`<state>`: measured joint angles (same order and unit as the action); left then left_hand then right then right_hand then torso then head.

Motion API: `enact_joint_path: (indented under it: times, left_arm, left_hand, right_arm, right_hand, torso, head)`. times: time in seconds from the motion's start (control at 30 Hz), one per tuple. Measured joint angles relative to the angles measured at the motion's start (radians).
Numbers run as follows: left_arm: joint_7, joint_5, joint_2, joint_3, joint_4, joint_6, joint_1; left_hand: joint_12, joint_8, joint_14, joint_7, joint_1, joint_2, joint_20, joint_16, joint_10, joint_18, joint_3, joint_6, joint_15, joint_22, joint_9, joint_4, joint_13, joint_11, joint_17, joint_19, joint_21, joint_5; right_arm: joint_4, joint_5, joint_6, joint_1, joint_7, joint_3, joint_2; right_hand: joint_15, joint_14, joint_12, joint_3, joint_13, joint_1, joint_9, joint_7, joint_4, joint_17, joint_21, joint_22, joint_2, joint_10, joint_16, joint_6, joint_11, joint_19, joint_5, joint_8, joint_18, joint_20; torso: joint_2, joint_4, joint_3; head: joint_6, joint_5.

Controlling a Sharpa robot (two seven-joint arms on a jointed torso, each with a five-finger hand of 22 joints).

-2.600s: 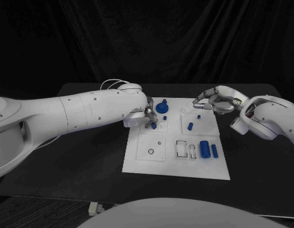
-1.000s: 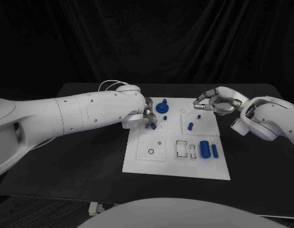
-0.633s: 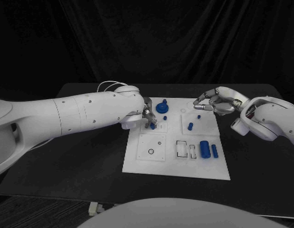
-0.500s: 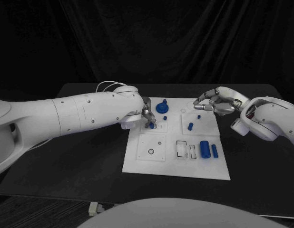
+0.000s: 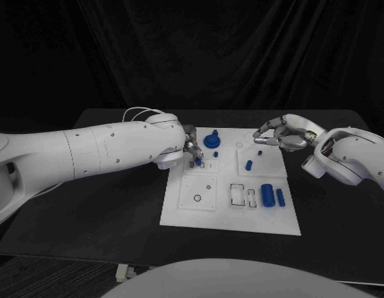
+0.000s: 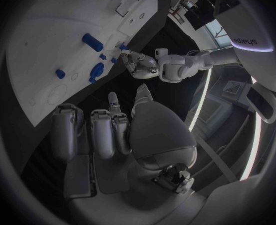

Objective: Assemble the parts on the task board

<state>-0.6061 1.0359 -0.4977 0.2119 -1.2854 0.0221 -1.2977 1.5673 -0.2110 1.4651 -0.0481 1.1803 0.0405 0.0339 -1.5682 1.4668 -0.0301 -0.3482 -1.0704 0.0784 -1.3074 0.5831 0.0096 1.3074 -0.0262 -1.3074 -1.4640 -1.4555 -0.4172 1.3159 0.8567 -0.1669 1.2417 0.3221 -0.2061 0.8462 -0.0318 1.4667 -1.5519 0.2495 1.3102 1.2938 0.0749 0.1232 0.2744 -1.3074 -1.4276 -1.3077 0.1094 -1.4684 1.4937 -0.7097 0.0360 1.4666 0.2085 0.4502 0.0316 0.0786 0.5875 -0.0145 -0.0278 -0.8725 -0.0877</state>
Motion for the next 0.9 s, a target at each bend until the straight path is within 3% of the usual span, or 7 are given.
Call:
enact_joint_path:
  times: [0.47,0.9]
  left_arm:
    - [0.031,0.008,-0.008,0.0,-0.023,0.069,0.0]
    - [0.034,0.01,0.0,0.001,-0.009,0.074,0.008]
  left_hand:
    - [0.0,0.0,0.0,0.0,0.002,-0.002,0.0,0.0,0.0,0.0,0.0,-0.001,0.0,0.0,0.002,0.0,0.0,0.0,0.0,0.0,0.0,0.0]
    - [0.0,0.002,0.004,-0.001,0.002,-0.002,0.0,0.0,0.0,0.0,-0.003,-0.003,0.004,0.0,0.003,0.003,0.0,0.0,0.0,0.0,0.0,0.002]
  right_arm:
    - [-0.004,0.0,-0.007,-0.012,0.005,0.0,-0.002]
    - [-0.003,0.0,-0.02,-0.012,0.011,0.0,0.0]
  right_hand:
    - [0.0,0.0,-0.001,0.0,0.0,0.0,0.0,0.0,0.0,0.0,0.007,0.0,0.0,0.0,0.0,0.0,0.0,0.0,0.0,0.0,0.0,0.0]
    - [0.0,0.0,-0.002,0.0,0.0,0.0,0.0,0.0,0.0,0.0,0.007,0.0,0.0,0.0,0.0,0.0,0.0,0.0,0.0,0.0,0.0,0.0]
  torso:
    - [0.001,-0.0007,0.0003]
    - [0.002,-0.0001,0.0002]
  head:
    - [0.0,-0.004]
    - [0.0,0.0]
